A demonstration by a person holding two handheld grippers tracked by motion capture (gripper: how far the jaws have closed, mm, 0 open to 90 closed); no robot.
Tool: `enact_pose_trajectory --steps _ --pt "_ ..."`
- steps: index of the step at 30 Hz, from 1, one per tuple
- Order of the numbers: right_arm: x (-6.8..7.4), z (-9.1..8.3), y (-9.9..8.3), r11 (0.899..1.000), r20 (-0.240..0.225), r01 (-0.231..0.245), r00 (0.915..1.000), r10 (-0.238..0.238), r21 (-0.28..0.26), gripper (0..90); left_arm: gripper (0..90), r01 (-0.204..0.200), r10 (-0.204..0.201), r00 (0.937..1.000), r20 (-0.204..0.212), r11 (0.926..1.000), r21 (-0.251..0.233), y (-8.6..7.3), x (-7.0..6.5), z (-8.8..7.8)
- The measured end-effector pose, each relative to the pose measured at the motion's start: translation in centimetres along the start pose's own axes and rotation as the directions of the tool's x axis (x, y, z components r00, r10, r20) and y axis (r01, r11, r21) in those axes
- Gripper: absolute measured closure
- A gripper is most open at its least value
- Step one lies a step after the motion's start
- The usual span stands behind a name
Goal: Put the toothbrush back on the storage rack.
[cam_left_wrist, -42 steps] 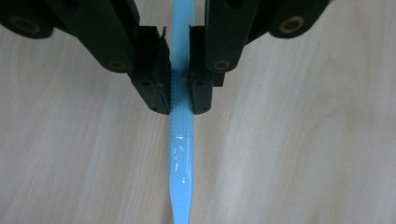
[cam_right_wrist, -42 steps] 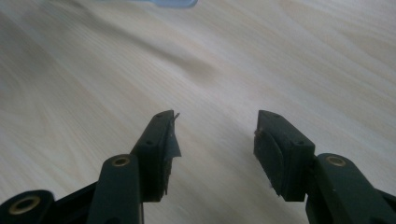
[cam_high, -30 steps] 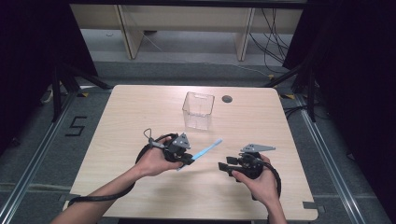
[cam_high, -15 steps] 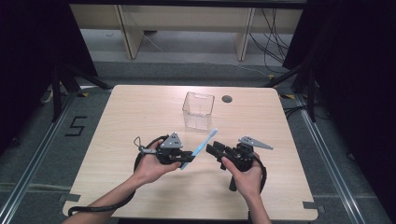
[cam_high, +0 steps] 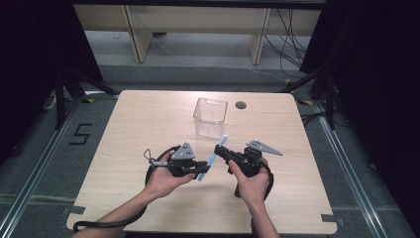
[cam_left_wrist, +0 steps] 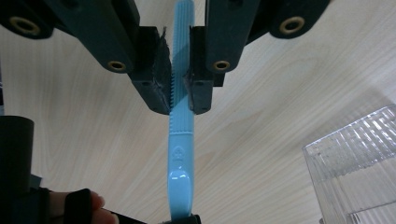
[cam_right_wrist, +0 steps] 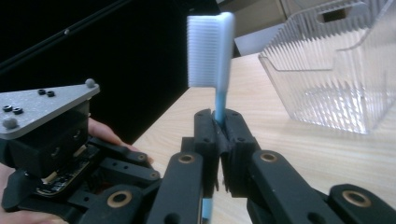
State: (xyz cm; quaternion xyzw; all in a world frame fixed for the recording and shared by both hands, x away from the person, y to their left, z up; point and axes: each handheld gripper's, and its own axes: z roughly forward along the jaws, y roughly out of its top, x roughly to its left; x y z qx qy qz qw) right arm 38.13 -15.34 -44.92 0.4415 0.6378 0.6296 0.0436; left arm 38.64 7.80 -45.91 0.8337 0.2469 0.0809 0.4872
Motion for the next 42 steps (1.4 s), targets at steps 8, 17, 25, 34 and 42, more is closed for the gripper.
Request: enact_pose_trajectory --steps 8,17,25,34,42 --pt "0.5 -0.1 1.1 0.991 0.045 0.131 0.9903 -0.132 0.01 86.3 60.6 -0.048 0.048 0.9973 -0.056 0.9988 0.009 -0.8 0.2 -0.4" --pt "0.2 -0.8 2.0 0.971 0.116 0.238 0.9651 -0.235 -0.011 86.2 48.2 -0.045 0.05 0.9887 -0.142 0.9984 0.033 -4.0 2.2 -3.5" --pt "0.5 -1.2 2.5 0.966 0.129 0.259 0.9585 -0.254 -0.022 86.1 43.3 0.014 -0.019 0.9814 -0.191 0.9996 -0.025 -5.5 2.9 -5.4" --pt "0.7 -1.8 3.2 0.952 0.16 0.302 0.9428 -0.293 -0.04 86.0 37.6 0.068 -0.094 0.9639 -0.249 0.9918 -0.108 -8.1 3.2 -7.3" --pt "0.6 -2.0 4.2 0.952 0.185 0.3 0.941 -0.283 -0.066 85.9 35.3 0.099 -0.152 0.942 -0.299 0.9779 -0.184 -10.2 4.0 -8.3"
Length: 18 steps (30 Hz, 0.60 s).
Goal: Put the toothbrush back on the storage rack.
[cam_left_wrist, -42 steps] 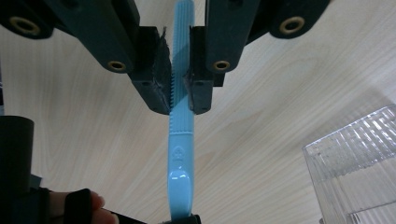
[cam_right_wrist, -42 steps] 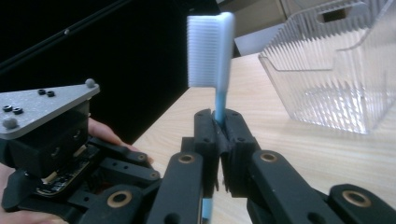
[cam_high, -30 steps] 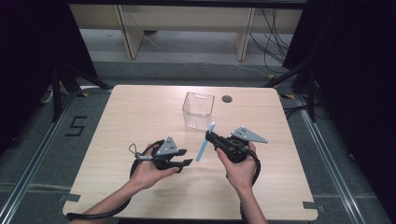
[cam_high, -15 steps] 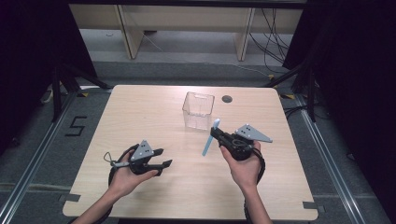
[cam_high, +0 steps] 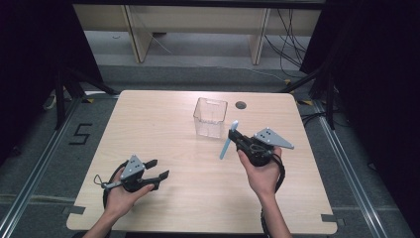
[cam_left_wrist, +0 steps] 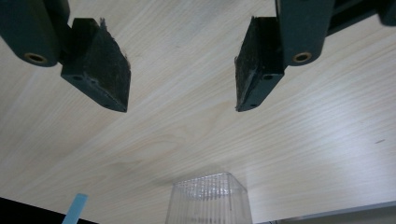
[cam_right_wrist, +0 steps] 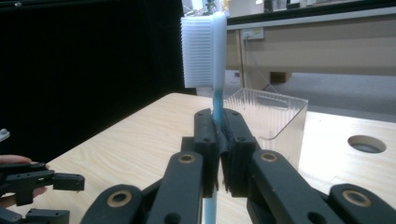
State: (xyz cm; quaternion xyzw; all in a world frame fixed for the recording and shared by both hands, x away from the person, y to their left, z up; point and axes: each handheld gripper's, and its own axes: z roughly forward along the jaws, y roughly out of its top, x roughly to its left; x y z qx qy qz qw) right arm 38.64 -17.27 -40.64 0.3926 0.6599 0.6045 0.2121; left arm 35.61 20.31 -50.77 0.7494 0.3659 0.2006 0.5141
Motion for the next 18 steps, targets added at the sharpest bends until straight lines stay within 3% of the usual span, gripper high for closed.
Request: enact_pose_trajectory --steps 3,11,15,18 --pt "-0.2 0.1 0.4 1.0 0.015 0.017 0.9997 -0.017 -0.003 85.9 35.3 0.02 -0.021 0.9997 -0.015 0.999 -0.04 -0.5 0.5 -0.1" --pt "-0.5 0.5 1.7 0.999 0.045 0.026 0.9987 -0.024 -0.027 85.8 35.1 0.028 -0.032 0.9986 -0.043 0.9972 -0.07 -1.1 1.0 -0.2" --pt "-0.6 0.6 2.0 0.999 0.038 0.017 0.9992 -0.015 -0.038 85.8 35.1 0.04 -0.044 0.998 -0.044 0.9952 -0.09 -1.3 1.1 -0.2" --pt "-0.8 0.7 2.4 0.999 0.05 0.023 0.9985 -0.021 -0.041 85.8 35.0 0.046 -0.051 0.997 -0.058 0.9954 -0.084 -1.3 1.2 -0.2"
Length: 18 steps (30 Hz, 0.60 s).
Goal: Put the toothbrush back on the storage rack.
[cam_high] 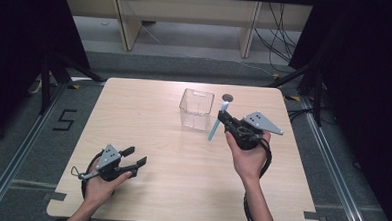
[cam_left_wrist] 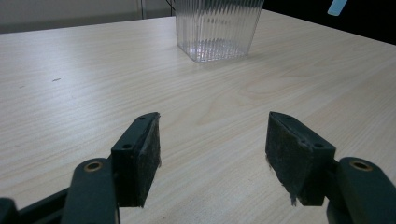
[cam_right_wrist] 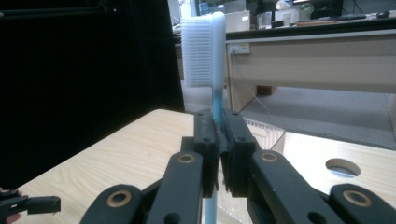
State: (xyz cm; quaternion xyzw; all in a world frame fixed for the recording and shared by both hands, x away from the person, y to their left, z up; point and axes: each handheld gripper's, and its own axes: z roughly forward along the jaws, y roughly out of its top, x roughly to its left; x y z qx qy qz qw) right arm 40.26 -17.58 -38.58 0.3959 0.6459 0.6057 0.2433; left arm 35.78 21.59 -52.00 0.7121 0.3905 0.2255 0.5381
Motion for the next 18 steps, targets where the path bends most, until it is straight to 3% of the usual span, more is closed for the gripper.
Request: enact_pose_trajectory --steps 4,5,6,7,8,13,14,15,18 --pt "-0.2 0.2 0.5 1.0 0.007 0.002 1.0 -0.002 -0.018 85.7 35.1 0.006 -0.006 1.0 0.001 0.9999 -0.014 -0.2 0.1 0.2" --pt "-0.4 0.2 0.6 0.999 0.015 0.026 0.9996 -0.026 -0.021 85.8 35.1 0.004 -0.004 1.0 -0.002 0.9998 -0.018 -0.2 0.1 0.2" --pt "-0.4 0.3 0.7 1.0 0.01 0.012 0.9999 -0.012 -0.022 85.8 35.1 0.004 -0.004 1.0 -0.008 0.9999 -0.013 -0.2 0.1 0.1" --pt "-0.6 0.3 0.9 0.999 0.026 0.037 0.999 -0.037 -0.021 85.7 35.1 0.004 -0.004 0.9999 -0.009 0.9999 -0.014 -0.2 0.1 0.1" --pt "-0.5 0.4 1.0 0.999 0.013 0.015 0.9998 -0.015 -0.035 85.7 35.1 0.005 -0.005 0.9999 -0.01 0.9998 -0.017 -0.2 0.1 0.1" --pt "-0.5 0.6 1.4 0.999 0.023 0.023 0.9995 -0.022 -0.045 85.6 35.0 0.003 -0.003 0.9999 -0.014 0.9999 -0.017 -0.2 0.0 0.1" --pt "-0.7 0.7 1.5 0.997 0.033 0.052 0.9982 -0.05 -0.056 85.6 35.0 0.001 -0.001 0.9999 -0.014 0.9998 -0.018 -0.2 0.0 0.1" --pt "-0.5 0.8 1.6 0.999 0.03 0.022 0.9993 -0.021 -0.047 85.5 35.0 -0.003 0.003 0.9999 -0.015 0.9998 -0.017 -0.2 0.0 0.1" --pt "-0.7 0.9 1.7 0.998 0.037 0.028 0.999 -0.026 -0.047 85.5 35.0 -0.005 0.004 0.9999 -0.017 0.9998 -0.02 -0.2 0.0 0.1"
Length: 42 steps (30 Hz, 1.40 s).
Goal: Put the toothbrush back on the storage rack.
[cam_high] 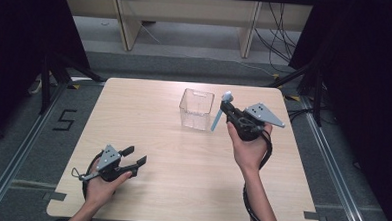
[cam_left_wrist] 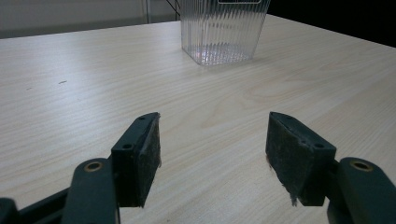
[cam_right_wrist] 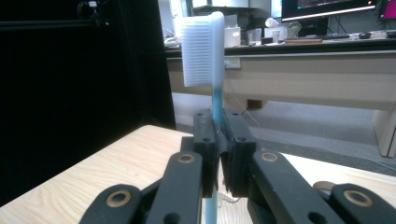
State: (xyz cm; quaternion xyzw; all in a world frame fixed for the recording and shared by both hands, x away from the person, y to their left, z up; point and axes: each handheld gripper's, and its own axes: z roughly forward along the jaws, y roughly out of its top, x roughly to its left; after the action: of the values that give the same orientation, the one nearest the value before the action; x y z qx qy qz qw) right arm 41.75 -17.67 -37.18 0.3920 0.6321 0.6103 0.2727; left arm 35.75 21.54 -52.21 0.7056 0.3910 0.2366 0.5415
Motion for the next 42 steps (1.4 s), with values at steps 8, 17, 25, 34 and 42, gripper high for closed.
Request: enact_pose_trajectory --steps 8,17,25,34,42 --pt "0.0 0.8 0.8 0.999 0.013 0.022 0.9997 -0.021 -0.032 85.5 34.6 0.004 -0.004 1.0 0.001 1.0 0.003 0.0 -0.1 0.0" --pt "0.1 1.8 1.4 0.998 0.029 0.037 0.9989 -0.036 -0.048 85.5 34.4 0.007 -0.007 0.9999 0.011 0.9999 -0.007 0.0 -0.2 0.2" --pt "0.2 2.8 2.1 0.996 0.035 0.056 0.998 -0.053 -0.072 85.5 34.2 0.011 -0.011 0.9998 0.014 0.9999 -0.004 0.0 -0.1 0.2" --pt "0.1 3.6 2.0 0.996 0.035 0.04 0.9987 -0.037 -0.083 85.5 34.1 0.019 -0.019 0.9997 0.018 0.9998 -0.002 0.0 -0.1 0.2" --pt "0.0 4.1 2.5 0.994 0.046 0.043 0.9982 -0.038 -0.102 85.5 34.1 0.018 -0.018 0.9998 0.01 0.9998 0.01 0.0 -0.2 0.1"
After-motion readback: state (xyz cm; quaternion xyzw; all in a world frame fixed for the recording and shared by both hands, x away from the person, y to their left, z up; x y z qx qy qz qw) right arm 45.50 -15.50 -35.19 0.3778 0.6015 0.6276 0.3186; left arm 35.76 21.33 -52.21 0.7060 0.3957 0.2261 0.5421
